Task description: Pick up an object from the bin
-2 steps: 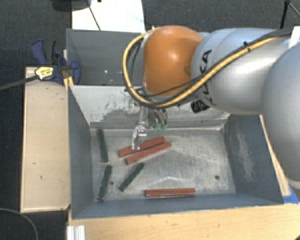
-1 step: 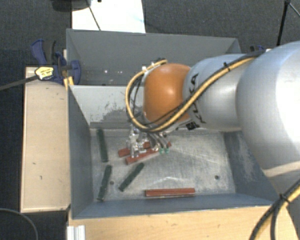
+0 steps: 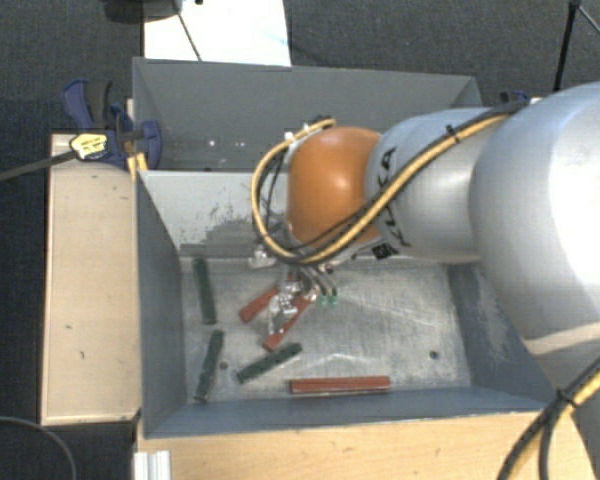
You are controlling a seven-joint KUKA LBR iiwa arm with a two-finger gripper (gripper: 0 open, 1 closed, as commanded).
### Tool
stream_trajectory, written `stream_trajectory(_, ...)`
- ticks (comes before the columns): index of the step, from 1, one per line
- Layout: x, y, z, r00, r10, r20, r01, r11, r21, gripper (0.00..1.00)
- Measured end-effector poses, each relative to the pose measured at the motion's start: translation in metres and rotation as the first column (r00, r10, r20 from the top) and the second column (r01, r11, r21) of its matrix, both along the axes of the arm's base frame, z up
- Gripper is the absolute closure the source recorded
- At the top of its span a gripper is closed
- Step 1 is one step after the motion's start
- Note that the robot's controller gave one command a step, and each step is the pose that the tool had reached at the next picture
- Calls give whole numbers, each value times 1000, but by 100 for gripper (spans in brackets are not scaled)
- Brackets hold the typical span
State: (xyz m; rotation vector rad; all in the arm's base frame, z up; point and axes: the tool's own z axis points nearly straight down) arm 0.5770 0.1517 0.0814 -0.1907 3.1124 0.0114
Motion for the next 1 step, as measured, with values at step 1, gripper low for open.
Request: stream_trajectory(1,-4,-2,-5,1000,-4,-14,4,1000,-5,100)
